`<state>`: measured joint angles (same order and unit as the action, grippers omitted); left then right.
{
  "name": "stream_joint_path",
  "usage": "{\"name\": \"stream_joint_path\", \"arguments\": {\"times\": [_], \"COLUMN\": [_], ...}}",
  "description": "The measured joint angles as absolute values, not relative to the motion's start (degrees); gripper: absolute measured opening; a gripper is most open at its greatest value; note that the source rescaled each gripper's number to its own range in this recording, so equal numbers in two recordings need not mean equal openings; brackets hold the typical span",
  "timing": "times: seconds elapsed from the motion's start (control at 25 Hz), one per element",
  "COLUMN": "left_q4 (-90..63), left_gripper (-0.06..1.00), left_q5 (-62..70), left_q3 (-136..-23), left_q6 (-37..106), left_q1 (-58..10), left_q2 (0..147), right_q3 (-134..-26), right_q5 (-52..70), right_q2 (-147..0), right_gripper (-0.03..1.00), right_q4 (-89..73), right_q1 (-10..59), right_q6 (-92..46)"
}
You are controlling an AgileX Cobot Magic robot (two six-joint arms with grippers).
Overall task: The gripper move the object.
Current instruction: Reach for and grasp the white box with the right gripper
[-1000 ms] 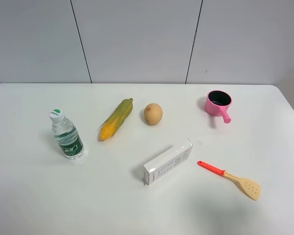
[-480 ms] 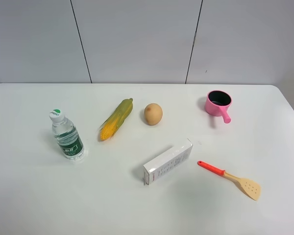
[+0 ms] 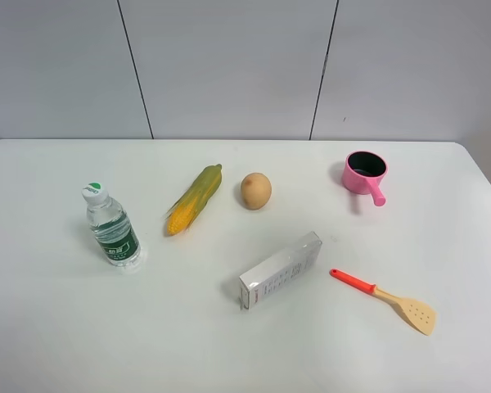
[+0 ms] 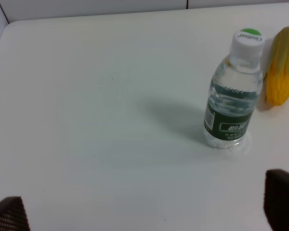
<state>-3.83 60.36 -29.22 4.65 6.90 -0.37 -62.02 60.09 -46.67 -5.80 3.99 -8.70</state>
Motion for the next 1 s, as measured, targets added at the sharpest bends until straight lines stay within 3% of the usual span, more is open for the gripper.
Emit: {"name": "stream_joint_path", "arguments": {"times": [0.48,1.0], "left_q4": [-3.83,-3.83], "left_gripper": [1.00,1.00], "left_q5": [60.36,60.36], "left_q3": [-29.22,-29.22], "left_q6": [4.65,4.65], "left_q1": [6.90,6.90], "left_q2": [-0.37,-0.37], "right_q3": [-71.11,-74.54], "right_q5": [58.11,50.55], "right_q2": [-66.42,-78.41], "right_gripper": [1.00,1.00], "right_q4": [-10.93,-8.07], "right_q1": [6.07,21.20], "right_q6": [-21.38,-26.75]}}
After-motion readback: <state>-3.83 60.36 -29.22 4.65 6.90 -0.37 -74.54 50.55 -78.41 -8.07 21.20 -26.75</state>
